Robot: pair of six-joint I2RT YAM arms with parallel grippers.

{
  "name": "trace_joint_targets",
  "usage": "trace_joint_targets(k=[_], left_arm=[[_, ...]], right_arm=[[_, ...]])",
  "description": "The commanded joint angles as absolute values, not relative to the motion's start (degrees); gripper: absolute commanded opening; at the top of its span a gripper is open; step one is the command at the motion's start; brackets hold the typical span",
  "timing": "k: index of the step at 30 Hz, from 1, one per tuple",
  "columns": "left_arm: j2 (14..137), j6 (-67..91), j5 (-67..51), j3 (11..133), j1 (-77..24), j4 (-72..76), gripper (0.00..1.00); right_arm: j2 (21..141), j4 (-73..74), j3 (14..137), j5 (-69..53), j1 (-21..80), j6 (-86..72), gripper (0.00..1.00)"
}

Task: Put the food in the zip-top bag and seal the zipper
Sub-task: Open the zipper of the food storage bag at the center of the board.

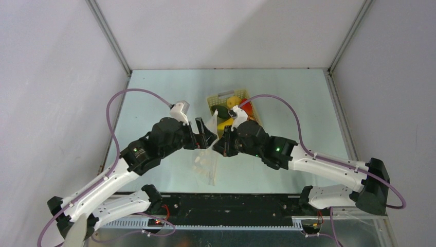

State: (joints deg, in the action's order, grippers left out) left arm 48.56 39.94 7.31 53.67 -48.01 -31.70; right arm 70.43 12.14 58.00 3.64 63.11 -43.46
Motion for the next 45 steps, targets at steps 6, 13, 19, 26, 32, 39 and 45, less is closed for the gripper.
trace_joint_targets(k=[6, 13, 19, 26, 32, 39, 45], left_arm=[[50.04, 38.14, 9.58, 54.85, -48.34, -36.57, 1.0], [50.42, 38.76, 10.83, 54.38, -48.38, -37.53, 1.0], [53.05, 39.11, 10.87, 55.84, -48.37, -37.55, 1.0], [56.52, 39.35, 9.82, 57.1, -48.7, -38.47, 0.9], [58.32, 39.11, 10.56, 58.44, -49.85, -39.62, 0.76], [59.92, 38.04, 11.76, 60.72, -50.59, -43.64, 0.3], [59.07, 37.88, 14.65, 62.85, -50.59, -48.94, 0.08]], right_arm=[[70.43, 11.1, 60.64, 5.66, 63.67, -42.84, 0.0], [70.34, 10.76, 60.57, 5.57, 63.79, -41.9, 0.0], [70.74, 10.04, 60.6, 7.52, 64.75, -39.53, 0.0], [71.24, 11.66, 60.65, 12.5, 64.72, -39.53, 0.0], [71.12, 12.27, 60.62, 13.54, 64.77, -39.43, 0.0], [71.85, 13.28, 60.64, 14.87, 64.56, -39.77, 0.0], [72.5, 15.52, 60.62, 18.34, 63.83, -41.0, 0.0]])
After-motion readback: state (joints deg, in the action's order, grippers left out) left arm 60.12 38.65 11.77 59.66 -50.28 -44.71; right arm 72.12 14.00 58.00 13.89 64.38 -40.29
